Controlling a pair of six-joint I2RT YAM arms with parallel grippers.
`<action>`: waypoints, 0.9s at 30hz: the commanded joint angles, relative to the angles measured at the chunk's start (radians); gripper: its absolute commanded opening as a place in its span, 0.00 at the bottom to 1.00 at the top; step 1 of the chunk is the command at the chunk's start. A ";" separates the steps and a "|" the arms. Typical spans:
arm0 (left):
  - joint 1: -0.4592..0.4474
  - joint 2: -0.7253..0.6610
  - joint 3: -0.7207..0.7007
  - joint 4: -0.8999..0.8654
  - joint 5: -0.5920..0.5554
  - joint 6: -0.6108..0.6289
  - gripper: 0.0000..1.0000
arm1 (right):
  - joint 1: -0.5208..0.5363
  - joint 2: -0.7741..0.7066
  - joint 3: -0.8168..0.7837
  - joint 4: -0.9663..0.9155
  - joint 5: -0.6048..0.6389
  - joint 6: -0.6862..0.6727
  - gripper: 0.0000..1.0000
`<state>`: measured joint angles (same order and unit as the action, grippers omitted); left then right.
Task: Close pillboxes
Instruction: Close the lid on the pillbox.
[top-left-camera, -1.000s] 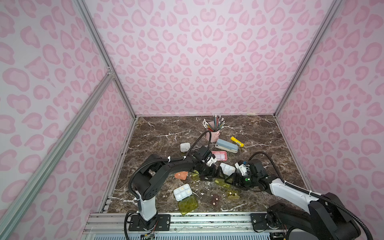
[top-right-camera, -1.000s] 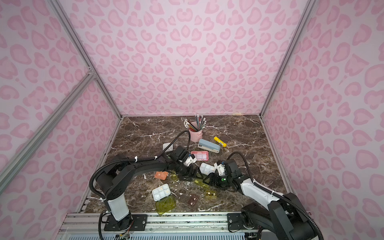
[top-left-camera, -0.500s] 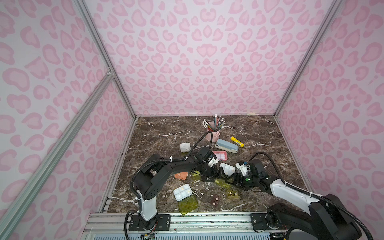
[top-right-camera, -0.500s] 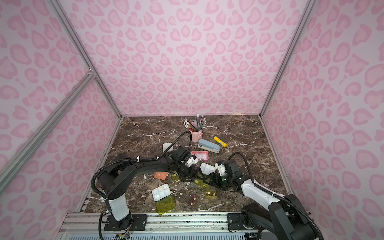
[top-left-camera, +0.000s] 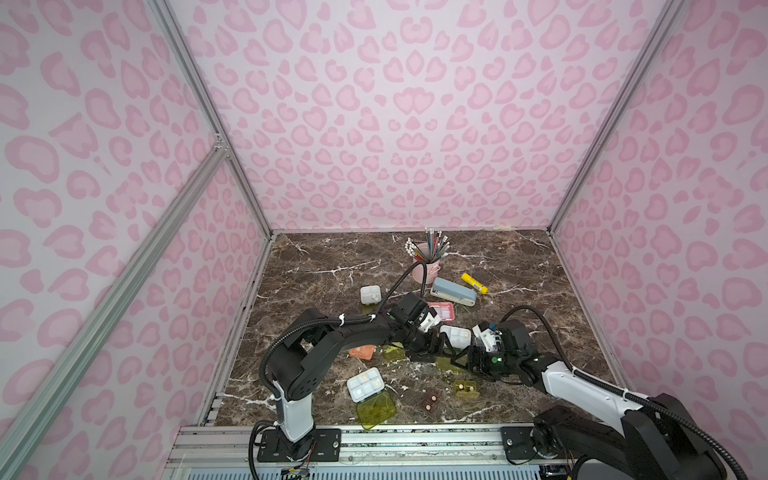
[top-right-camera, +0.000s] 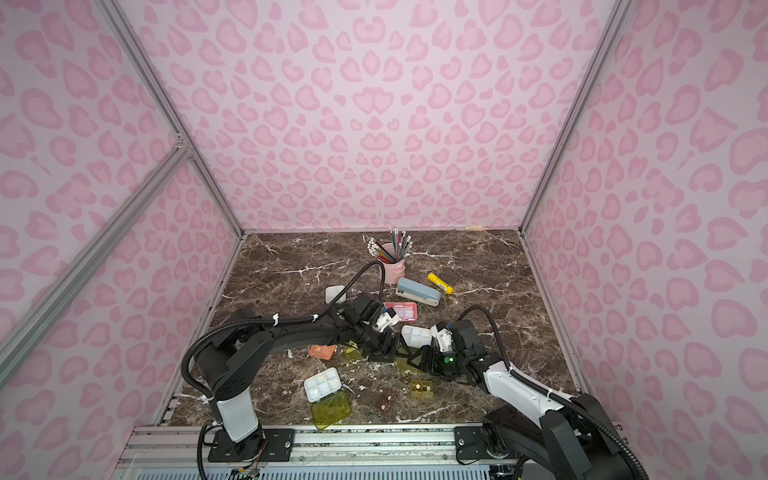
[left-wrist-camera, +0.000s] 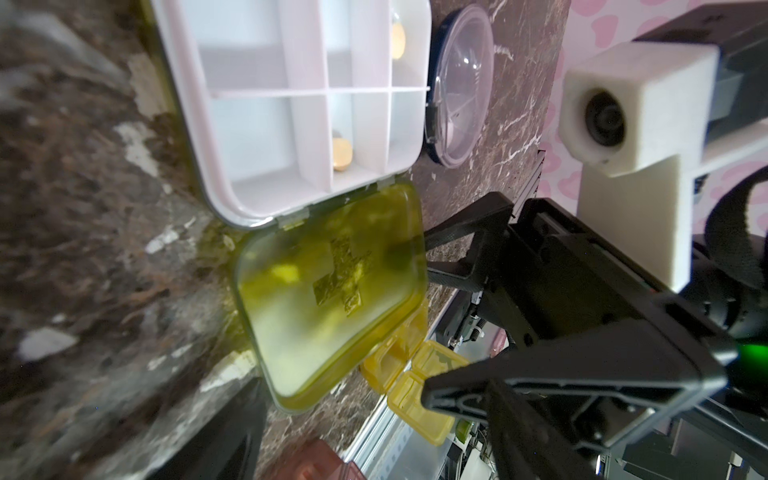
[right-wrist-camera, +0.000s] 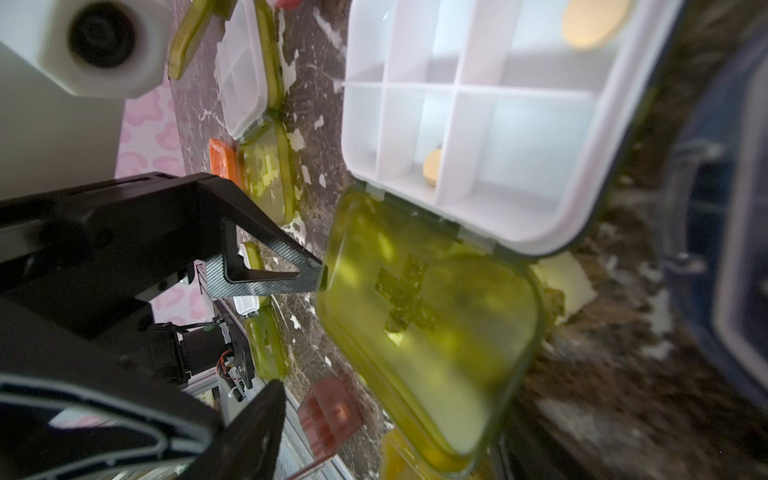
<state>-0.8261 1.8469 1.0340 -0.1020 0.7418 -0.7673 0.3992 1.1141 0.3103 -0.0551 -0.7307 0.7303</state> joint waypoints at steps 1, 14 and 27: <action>-0.003 -0.005 -0.003 0.028 0.002 0.002 0.81 | 0.003 -0.013 0.001 0.069 -0.038 0.001 0.74; -0.003 -0.030 0.001 0.016 0.000 0.004 0.80 | -0.002 -0.063 0.010 0.072 -0.022 0.012 0.66; 0.000 -0.084 -0.002 -0.045 -0.018 0.034 0.83 | -0.011 -0.077 0.019 0.090 0.004 0.031 0.71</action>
<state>-0.8268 1.7775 1.0336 -0.1207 0.7326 -0.7589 0.3878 1.0344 0.3195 -0.0200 -0.7231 0.7586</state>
